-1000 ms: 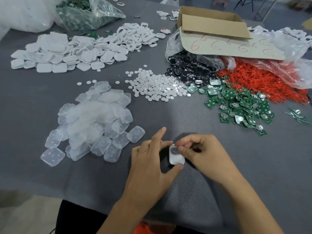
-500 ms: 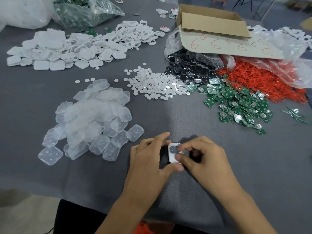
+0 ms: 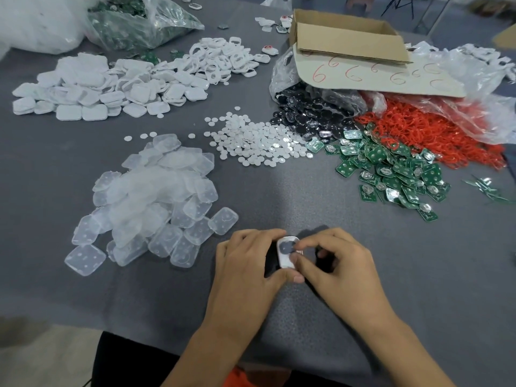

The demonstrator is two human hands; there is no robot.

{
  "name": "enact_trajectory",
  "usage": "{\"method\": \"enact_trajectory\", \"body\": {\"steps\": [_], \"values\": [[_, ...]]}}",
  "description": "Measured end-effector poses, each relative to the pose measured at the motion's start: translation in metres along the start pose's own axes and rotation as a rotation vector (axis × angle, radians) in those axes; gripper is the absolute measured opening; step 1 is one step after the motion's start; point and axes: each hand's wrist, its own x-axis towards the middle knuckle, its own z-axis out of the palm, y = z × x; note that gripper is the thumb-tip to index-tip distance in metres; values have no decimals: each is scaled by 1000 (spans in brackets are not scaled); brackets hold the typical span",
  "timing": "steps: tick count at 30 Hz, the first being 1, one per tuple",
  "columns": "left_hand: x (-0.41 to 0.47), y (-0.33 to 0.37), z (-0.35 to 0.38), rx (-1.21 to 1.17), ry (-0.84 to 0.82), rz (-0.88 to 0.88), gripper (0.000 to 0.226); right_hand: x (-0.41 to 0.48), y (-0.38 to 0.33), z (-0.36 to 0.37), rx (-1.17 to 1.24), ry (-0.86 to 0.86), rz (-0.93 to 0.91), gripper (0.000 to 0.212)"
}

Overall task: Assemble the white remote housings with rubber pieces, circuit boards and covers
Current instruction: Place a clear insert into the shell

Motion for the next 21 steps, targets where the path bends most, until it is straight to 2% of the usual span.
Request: {"method": "enact_trajectory", "body": {"steps": [8,11,15,21], "values": [[0,1,1,-12,26,3,59,-5,5,1,121,81,-91,35],[0,1,2,-7,44,-2,63,-5,6,1,90,120,-112,32],[0,0,4,7,37,-24,68,-8,6,2,62,83,-167,22],[0,1,4,39,42,-30,51,-10,6,5,22,18,-207,22]]}}
